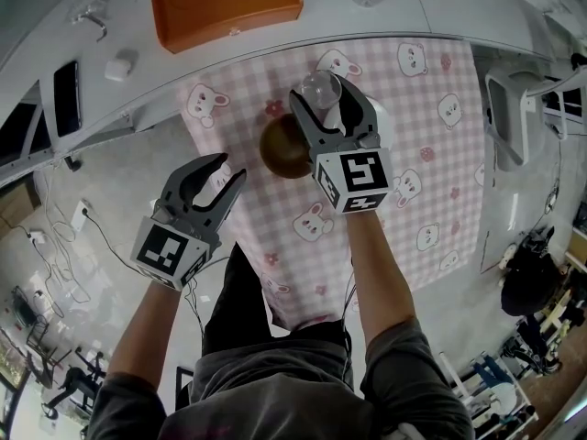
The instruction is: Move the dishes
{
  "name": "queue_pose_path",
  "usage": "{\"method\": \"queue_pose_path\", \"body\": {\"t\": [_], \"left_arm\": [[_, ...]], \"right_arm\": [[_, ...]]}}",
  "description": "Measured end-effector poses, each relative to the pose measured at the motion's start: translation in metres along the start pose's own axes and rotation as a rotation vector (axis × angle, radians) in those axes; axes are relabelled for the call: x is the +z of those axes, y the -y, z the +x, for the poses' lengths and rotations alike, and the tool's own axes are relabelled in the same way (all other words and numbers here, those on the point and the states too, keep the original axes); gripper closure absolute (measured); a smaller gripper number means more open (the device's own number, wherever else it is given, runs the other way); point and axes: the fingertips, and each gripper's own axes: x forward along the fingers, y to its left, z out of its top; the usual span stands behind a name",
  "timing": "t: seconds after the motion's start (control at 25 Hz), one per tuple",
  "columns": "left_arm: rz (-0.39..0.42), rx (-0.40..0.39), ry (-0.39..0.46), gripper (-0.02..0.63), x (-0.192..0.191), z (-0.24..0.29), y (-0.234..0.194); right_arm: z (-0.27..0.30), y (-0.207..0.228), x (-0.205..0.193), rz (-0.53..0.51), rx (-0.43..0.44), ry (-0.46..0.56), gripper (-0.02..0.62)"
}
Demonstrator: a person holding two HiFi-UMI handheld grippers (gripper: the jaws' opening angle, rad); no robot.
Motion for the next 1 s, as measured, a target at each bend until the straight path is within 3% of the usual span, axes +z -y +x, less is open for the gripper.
{"method": "queue_pose_path", "body": {"t": [0.44, 0.72, 1.0], "left_arm": [[0.000, 0.001, 0.008, 0.466, 0.004, -0.007, 0.001], [0.039, 0.000, 0.058, 0.469, 0.026, -0.011, 0.007], [0.065, -0.028, 0.060, 0.474, 0.043, -0.018, 0.039]], "right_arm": [[-0.004, -0.002, 0.014, -0.013, -0.002, 0.011, 0.318], [-0.022, -0.002, 0.035, -0.029, -0.008, 0.031, 0.318], [-0.060, -0.001, 0.063, -0.043, -0.019, 0.064, 0.318]]}}
